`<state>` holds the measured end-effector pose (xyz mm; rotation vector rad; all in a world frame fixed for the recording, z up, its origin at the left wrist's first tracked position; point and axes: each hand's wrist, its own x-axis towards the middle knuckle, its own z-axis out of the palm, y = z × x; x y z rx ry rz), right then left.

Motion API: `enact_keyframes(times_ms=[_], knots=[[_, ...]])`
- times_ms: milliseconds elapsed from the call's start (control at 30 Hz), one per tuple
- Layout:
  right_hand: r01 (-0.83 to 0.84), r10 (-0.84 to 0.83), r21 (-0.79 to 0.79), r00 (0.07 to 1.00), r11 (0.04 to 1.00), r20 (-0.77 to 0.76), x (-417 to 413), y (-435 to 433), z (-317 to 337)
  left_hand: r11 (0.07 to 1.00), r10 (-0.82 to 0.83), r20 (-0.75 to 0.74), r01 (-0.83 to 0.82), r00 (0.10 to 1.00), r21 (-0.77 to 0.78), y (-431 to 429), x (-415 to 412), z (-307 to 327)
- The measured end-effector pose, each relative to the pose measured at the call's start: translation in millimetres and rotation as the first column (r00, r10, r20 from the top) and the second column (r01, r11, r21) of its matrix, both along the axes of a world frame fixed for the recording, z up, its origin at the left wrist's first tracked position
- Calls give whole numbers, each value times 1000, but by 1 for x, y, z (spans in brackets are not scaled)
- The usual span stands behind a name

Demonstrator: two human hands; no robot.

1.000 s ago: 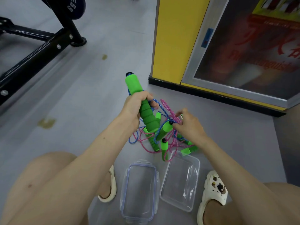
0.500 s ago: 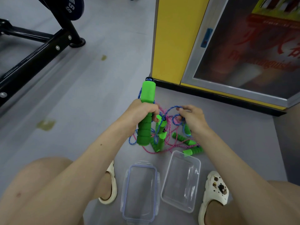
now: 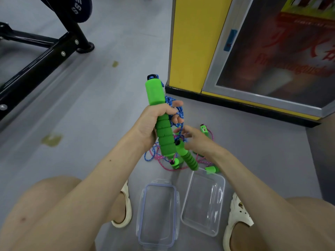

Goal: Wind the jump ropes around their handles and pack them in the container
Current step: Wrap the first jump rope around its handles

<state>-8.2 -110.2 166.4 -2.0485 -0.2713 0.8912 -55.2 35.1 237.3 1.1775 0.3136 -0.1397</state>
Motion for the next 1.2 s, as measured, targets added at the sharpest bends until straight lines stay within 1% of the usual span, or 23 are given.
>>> enact_keyframes(times_ms=[67, 167, 233, 300, 400, 467, 500, 533, 567, 633, 667, 733, 767, 833, 900, 967, 1033, 1067, 1133, 1200], knots=[[-44, 41, 24, 996, 999, 80, -1, 2, 2, 1000, -11, -5, 11, 1000, -5, 1, -1, 2], [-24, 19, 28, 987, 999, 163, 1, 2, -1, 999, 27, 1, -27, 1000, -34, 1, 0, 3], [34, -34, 6, 987, 999, 155, 2, 3, -6, 998, 59, -1, -59, 998, -37, 2, 0, 3], [125, -118, -32, 981, 992, 155, 4, 4, -13, 998, 55, -10, -55, 998, -38, 4, 1, 3], [281, -262, -68, 942, 957, 210, 7, 3, -18, 999, -17, 0, 17, 1000, -48, 7, 1, 4], [309, -279, -91, 926, 947, 254, 9, 2, -16, 996, -80, -3, 80, 997, -26, 6, -1, 5], [300, -274, -71, 930, 951, 246, 9, 1, -13, 994, -105, -6, 105, 994, -21, 5, -1, 4], [283, -275, -12, 942, 959, 191, 10, 2, -8, 993, -120, -12, 120, 993, -19, 4, -1, 4], [264, -272, 86, 957, 961, 106, 10, 5, -3, 992, -124, -19, 124, 992, -19, 4, -1, 3], [219, -205, 279, 976, 935, -77, 7, 8, 5, 995, -102, -31, 101, 994, -28, 4, 0, 2], [201, -165, 320, 977, 926, -135, 4, 9, 9, 996, -77, -35, 75, 996, -43, 4, 1, 2], [142, -90, 340, 982, 930, -166, 0, 9, 17, 998, -4, -44, 1, 999, -62, 6, 3, 1], [142, -83, 362, 981, 921, -173, 0, 7, 21, 998, 36, -55, -39, 998, -53, 7, 3, 1], [228, -146, 438, 966, 870, -213, 5, -2, 24, 995, 99, -97, -100, 990, -3, 10, 6, -2], [265, -209, 487, 964, 832, -166, 11, -15, 29, 992, 112, -157, -100, 981, 82, 13, 8, -7], [253, -232, 518, 967, 817, -106, 13, -25, 32, 987, 30, -240, 10, 970, 162, 13, 7, -12], [273, -273, 525, 959, 806, -79, 13, -32, 32, 965, -141, -304, 199, 942, 169, 7, 2, -13], [283, -297, 514, 953, 810, -56, 13, -34, 31, 940, -245, -314, 304, 917, 155, 4, -1, -13], [269, -317, 486, 948, 831, 17, 11, -39, 30, 872, -446, -286, 484, 848, 75, -5, -6, -12], [228, -294, 459, 953, 859, 77, 7, -42, 30, 801, -591, -196, 597, 782, -33, -13, -9, -11]])
